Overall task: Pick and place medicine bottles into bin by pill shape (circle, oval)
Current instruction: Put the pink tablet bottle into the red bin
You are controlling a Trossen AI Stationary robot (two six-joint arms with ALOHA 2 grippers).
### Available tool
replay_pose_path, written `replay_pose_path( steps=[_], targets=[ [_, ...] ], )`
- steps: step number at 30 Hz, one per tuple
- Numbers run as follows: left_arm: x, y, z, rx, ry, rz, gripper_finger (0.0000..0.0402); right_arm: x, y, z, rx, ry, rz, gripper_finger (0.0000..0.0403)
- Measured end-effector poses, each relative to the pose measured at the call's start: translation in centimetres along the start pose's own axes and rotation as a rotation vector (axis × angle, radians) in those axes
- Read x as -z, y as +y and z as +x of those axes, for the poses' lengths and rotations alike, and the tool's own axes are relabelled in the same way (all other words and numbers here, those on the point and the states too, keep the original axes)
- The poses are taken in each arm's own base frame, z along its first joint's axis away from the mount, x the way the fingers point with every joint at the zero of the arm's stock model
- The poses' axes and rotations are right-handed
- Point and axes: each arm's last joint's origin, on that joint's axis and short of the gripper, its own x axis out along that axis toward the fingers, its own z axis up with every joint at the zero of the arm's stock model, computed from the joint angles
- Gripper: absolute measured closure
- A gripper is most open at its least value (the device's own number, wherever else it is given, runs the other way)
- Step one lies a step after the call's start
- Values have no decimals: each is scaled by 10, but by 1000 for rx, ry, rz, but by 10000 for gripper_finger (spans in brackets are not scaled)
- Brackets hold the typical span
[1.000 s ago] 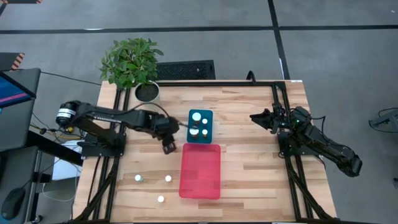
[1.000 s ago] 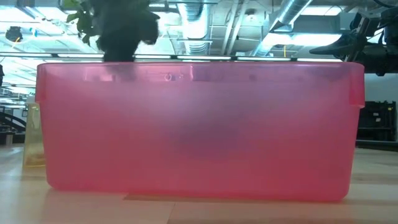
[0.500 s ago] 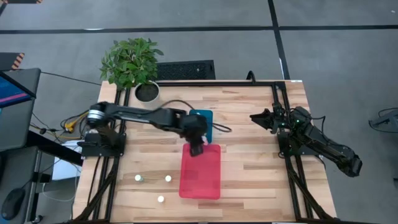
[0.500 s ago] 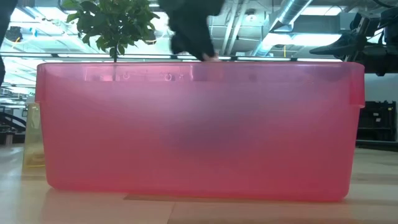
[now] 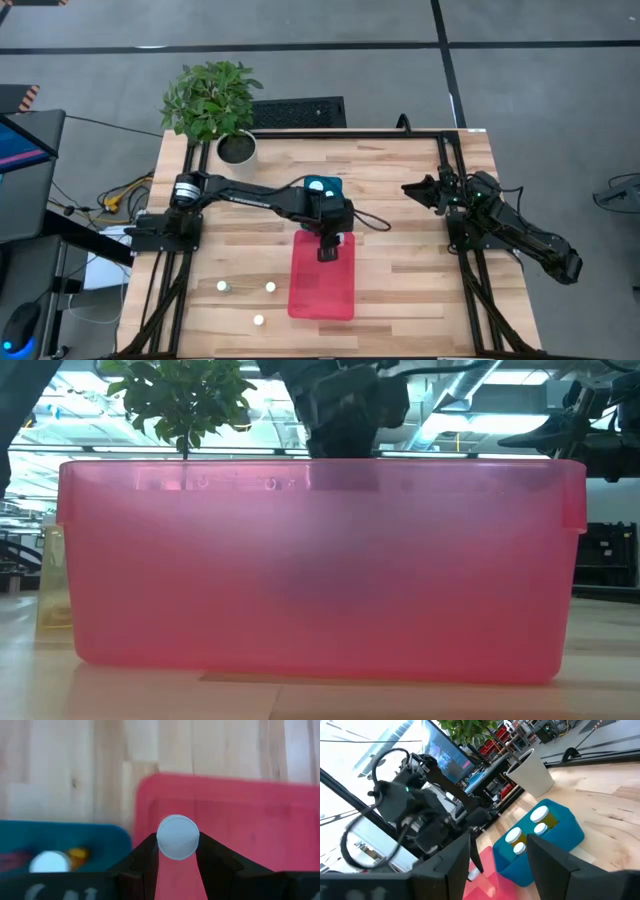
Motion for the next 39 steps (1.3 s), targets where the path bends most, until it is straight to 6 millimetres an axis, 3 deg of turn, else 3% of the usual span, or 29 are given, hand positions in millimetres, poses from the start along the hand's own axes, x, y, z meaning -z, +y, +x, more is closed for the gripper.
replay_pose_path(
  steps=[6,18,25,32,39],
  targets=[
    [4,-14,21,14,29,61,296,0,0,0,2,1,-1,198],
    [4,-16,22,-51,24,75,296,0,0,0,2,-1,-1,198],
    [7,-16,38,-43,56,89,296,0,0,0,1,-3,-2,198],
    [10,-14,39,-45,91,85,296,0,0,0,1,-2,-2,198],
    [11,-14,40,-51,98,88,255,0,0,0,1,-2,0,198]
  ],
)
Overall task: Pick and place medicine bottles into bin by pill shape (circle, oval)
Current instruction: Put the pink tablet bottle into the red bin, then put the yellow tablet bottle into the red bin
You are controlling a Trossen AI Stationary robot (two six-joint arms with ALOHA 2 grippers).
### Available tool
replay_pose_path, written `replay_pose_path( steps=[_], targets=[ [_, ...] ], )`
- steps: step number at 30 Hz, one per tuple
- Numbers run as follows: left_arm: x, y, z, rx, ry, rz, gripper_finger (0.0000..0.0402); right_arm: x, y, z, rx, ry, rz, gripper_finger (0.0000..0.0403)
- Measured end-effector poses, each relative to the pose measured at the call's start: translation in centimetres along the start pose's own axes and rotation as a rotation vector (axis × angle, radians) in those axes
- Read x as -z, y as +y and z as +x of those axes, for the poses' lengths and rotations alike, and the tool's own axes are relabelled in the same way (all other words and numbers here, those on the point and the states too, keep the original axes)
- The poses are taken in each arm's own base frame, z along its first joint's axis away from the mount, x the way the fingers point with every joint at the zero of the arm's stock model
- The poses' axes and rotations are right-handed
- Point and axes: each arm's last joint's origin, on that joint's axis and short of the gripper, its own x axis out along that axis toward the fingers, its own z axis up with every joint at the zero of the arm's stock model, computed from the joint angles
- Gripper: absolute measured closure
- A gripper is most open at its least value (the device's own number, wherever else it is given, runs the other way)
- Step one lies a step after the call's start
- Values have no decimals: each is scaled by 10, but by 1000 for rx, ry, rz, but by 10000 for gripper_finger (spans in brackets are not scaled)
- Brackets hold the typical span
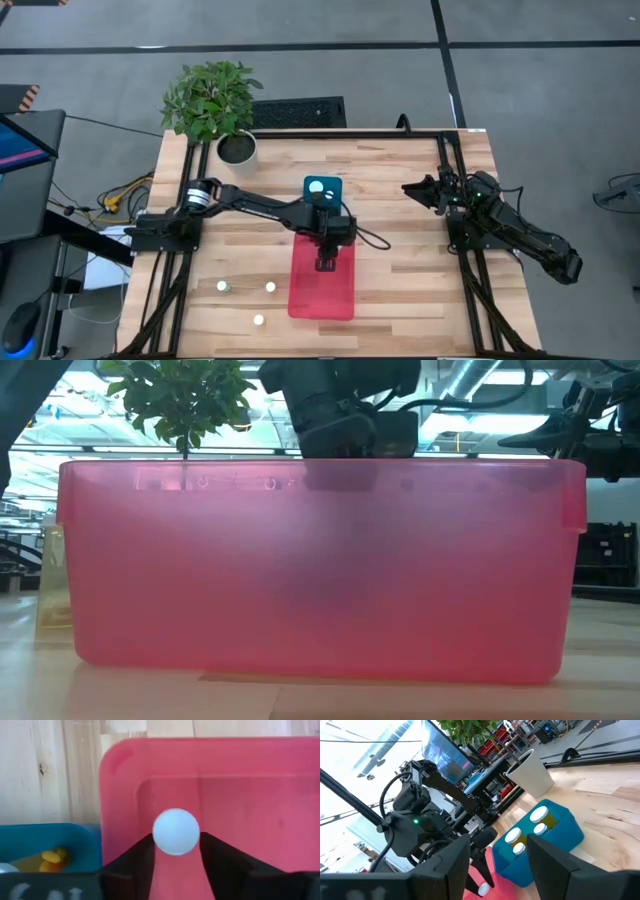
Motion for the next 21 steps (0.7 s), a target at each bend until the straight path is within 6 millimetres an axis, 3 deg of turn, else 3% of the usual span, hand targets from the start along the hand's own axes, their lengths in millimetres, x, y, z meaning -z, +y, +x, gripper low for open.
replay_pose_path(
  steps=[6,12,16,21],
  targets=[
    [-7,-1,-7,13,-24,2,190,0,0,0,1,1,0,198],
    [-17,-2,-33,34,20,-3,160,0,0,0,1,1,1,198],
    [-14,-7,-69,47,62,5,159,0,0,0,1,1,0,198],
    [6,-26,-123,-1,70,-13,159,0,0,0,1,1,1,198]
  ],
)
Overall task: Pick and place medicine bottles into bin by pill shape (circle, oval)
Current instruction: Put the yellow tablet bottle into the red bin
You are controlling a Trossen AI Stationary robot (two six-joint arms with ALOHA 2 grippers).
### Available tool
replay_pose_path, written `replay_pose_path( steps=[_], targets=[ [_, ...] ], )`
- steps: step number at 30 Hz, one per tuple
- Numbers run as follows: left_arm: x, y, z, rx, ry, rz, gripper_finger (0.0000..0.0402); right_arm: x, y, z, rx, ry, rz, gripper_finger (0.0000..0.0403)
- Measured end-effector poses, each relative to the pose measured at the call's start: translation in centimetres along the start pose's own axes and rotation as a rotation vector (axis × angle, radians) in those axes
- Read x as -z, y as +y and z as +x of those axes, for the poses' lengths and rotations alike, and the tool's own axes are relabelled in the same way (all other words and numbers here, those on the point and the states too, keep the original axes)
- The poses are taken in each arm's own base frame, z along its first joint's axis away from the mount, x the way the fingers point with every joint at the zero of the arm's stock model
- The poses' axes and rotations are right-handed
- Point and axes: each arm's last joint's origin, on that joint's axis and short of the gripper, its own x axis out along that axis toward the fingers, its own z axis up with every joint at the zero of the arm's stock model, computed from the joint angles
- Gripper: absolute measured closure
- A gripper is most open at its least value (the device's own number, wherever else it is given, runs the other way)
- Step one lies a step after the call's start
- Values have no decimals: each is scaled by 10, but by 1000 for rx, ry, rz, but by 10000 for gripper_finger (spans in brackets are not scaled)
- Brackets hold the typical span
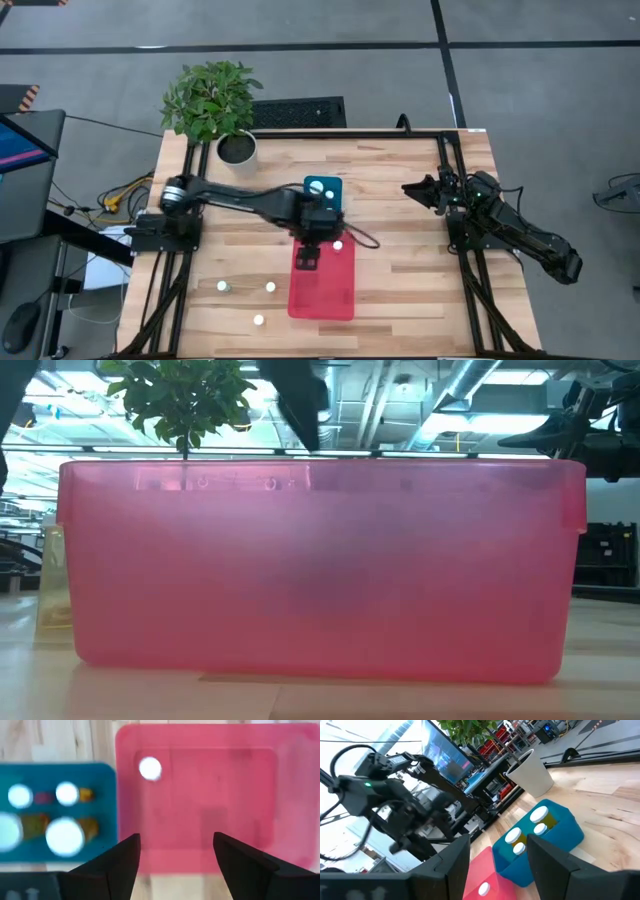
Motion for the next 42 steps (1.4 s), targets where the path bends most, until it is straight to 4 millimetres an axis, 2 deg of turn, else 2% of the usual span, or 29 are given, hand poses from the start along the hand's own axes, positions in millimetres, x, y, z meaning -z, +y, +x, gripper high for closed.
replay_pose_path(
  steps=[3,6,10,15,21,27,31,42],
  targets=[
    [23,-22,-21,3,-24,-40,159,0,0,0,0,1,0,198],
    [52,-49,-26,-14,-9,-72,159,0,0,0,-1,2,1,198],
    [82,-80,-20,-4,-4,-70,155,0,0,0,-2,3,25,198],
    [100,-103,7,2,31,-53,127,0,0,0,-1,4,26,198],
    [114,-106,39,-22,51,-76,90,0,0,0,2,6,27,198],
    [125,-104,53,5,106,-75,86,1,-1,0,4,7,29,198],
    [125,-105,58,10,65,-76,86,1,0,0,4,7,28,198],
    [135,-101,74,6,77,-97,132,1,-1,0,5,6,29,198]
  ],
)
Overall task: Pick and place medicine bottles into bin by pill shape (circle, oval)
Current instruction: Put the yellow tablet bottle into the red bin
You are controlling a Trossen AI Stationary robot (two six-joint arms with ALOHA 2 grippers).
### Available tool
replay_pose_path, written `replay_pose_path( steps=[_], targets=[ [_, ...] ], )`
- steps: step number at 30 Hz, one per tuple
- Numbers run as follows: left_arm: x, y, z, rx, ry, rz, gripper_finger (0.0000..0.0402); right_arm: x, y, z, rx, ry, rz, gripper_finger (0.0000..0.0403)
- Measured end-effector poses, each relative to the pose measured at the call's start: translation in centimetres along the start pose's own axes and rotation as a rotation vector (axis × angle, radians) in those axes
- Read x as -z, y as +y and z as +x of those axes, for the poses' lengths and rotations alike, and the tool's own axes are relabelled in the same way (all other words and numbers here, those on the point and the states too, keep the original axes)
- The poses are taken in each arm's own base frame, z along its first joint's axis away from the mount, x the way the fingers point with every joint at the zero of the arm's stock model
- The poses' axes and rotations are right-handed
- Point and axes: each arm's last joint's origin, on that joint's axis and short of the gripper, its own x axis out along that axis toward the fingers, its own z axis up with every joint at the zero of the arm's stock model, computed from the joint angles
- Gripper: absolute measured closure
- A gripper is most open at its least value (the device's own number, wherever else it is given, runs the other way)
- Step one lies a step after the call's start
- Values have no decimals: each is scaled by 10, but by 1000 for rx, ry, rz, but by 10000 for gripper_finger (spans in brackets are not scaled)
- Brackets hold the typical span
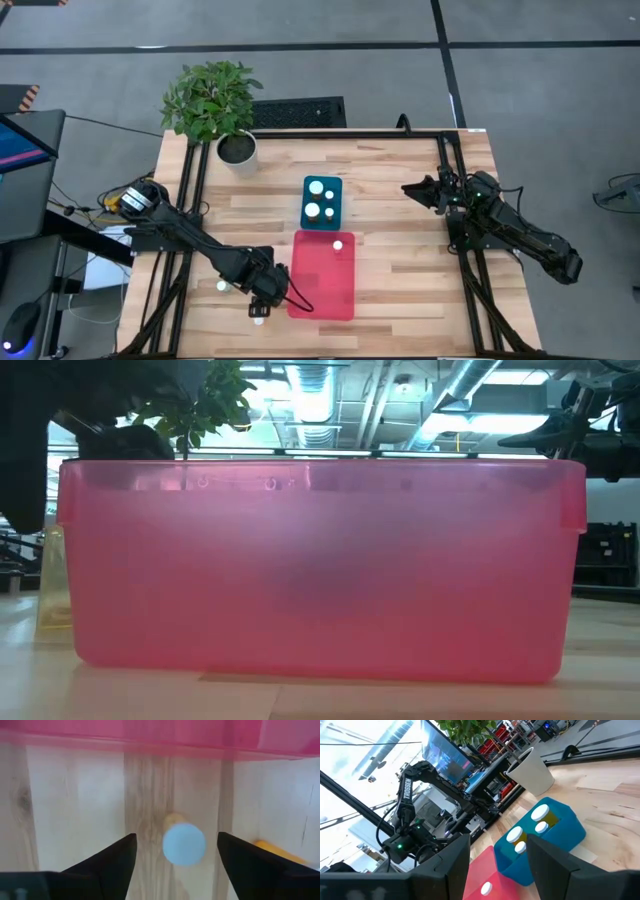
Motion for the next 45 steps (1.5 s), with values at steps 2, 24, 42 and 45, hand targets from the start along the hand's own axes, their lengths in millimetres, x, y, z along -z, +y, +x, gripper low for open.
replay_pose_path(
  steps=[2,24,42,45],
  targets=[
    [0,0,0,-6,-4,3,140,0,0,0,1,0,0,198],
    [-2,1,-11,45,-9,-15,292,0,0,0,1,-1,1,198],
    [-75,84,-123,-87,-291,-183,286,0,0,0,0,-2,2,198],
    [-88,98,-111,-99,-288,-171,286,0,0,0,-2,-3,1,198]
  ],
)
